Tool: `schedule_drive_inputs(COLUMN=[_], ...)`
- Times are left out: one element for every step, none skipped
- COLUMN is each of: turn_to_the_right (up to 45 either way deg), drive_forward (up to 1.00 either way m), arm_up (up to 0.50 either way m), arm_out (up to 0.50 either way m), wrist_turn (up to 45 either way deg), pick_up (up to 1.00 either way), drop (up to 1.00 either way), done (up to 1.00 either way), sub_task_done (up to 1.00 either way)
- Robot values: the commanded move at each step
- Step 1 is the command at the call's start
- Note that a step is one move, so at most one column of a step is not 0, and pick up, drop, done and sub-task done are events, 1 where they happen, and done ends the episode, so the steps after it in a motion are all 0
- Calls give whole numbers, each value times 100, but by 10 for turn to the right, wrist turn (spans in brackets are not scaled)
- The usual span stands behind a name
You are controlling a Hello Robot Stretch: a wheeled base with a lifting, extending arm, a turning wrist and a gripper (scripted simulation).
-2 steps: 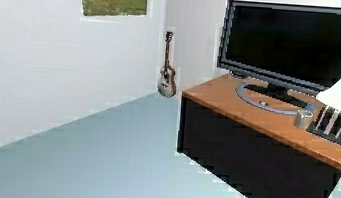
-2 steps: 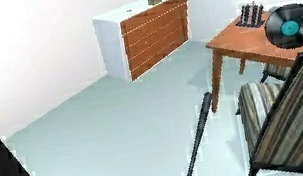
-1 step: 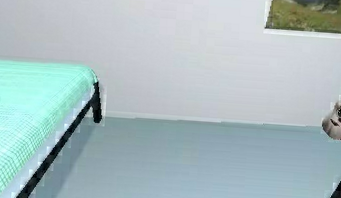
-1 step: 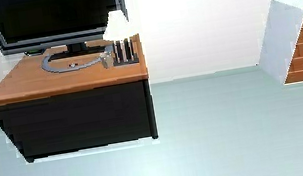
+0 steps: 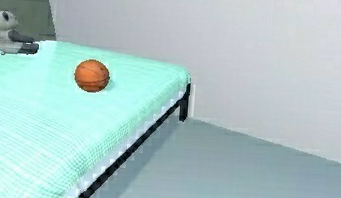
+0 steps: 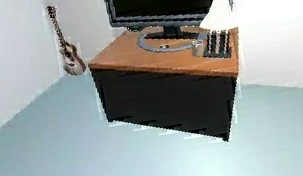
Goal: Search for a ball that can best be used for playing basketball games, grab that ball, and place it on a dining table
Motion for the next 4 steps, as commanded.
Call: schedule_drive_inputs(turn_to_the_right=[0, -450, -450, -270], drive_forward=[45, 0, 0, 0], arm_up=[0, 0, 0, 0], arm_out=[0, 0, 0, 0], wrist_turn=[0, 0, 0, 0], pick_up=[0, 0, 0, 0], drop=[0, 0, 0, 0], done=[0, 0, 0, 0], sub_task_done=[0, 0, 0, 0])
